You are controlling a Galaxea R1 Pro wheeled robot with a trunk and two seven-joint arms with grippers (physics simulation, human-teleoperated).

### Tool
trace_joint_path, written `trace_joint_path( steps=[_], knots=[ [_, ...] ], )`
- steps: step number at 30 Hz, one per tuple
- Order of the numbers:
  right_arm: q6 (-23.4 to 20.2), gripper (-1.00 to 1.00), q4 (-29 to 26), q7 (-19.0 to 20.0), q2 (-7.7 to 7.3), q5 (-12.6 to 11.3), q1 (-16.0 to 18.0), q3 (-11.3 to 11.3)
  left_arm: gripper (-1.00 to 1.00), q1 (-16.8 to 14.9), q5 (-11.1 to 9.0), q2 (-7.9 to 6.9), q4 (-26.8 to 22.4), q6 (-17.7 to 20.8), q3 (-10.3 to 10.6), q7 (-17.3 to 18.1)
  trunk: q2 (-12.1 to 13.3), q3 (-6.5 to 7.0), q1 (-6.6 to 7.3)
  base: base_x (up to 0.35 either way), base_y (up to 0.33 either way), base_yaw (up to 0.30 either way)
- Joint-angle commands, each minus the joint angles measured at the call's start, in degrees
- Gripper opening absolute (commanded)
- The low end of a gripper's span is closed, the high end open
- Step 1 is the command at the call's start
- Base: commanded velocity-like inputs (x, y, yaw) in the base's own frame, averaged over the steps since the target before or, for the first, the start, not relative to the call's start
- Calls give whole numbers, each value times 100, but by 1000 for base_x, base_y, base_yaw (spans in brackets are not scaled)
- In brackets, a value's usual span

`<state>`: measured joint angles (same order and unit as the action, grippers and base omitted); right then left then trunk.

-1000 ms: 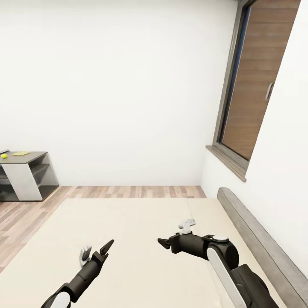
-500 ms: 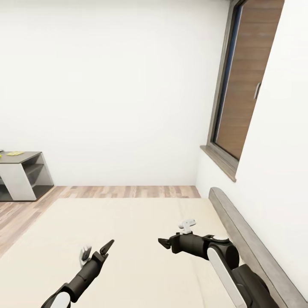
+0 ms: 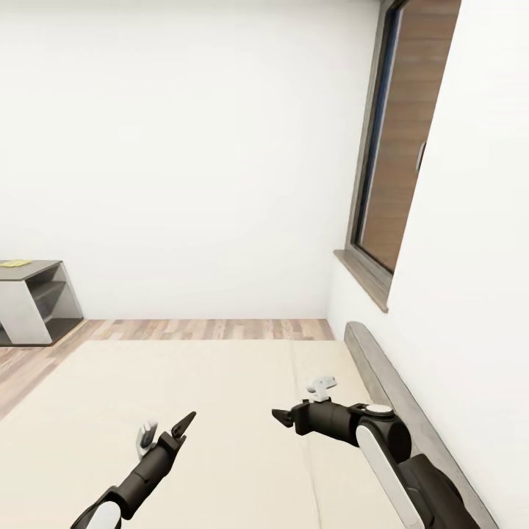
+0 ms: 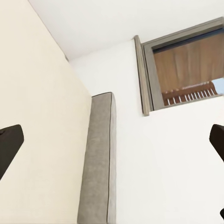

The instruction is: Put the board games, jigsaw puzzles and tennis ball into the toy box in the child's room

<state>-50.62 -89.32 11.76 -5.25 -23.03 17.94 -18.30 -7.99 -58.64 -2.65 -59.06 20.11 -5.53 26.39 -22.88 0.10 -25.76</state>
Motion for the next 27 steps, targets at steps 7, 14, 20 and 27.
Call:
trace_joint_path(
  steps=[7,14,20,27],
  knots=[
    [23,100,1,49,-8,45,-25,-8,100,-1,-54,2,7,55,-14,7,-4,-2,-2,0,-277,0],
    [100,100,7,52,-15,50,-42,-16,100,-1,-58,2,13,55,-16,7,-4,-2,-2,0,-189,0],
    [150,100,18,54,-35,53,-49,-16,100,-1,-59,2,15,54,-16,7,-4,-2,-2,0,-77,0],
    [173,100,20,61,-49,51,-52,-36,100,-3,-56,6,25,54,-11,7,-4,-2,-2,0,-28,0]
  ],
)
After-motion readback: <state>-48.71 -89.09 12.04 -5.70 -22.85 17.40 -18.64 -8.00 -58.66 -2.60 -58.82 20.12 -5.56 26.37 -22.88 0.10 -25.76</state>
